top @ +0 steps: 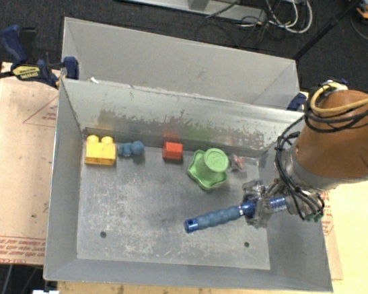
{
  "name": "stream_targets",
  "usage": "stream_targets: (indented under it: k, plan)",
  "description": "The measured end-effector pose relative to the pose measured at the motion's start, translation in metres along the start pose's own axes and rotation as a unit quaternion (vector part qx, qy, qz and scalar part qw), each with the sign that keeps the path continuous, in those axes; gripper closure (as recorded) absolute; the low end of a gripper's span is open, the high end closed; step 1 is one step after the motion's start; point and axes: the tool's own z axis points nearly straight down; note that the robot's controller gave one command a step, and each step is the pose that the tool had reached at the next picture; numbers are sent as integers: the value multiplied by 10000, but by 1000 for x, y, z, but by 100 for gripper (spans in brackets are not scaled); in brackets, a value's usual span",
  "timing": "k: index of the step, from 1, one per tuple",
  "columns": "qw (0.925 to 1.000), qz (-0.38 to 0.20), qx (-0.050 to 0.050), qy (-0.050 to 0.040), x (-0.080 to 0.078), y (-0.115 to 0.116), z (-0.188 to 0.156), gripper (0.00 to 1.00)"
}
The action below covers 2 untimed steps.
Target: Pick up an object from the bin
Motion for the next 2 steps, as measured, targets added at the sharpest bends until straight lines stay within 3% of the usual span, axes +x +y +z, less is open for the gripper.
stream_targets:
  k: [1,2]
  plan:
    - [9962,-874,-21,36,-37,2,12,100]
    - [9948,-1016,-4,-2,-34,6,-67,100]
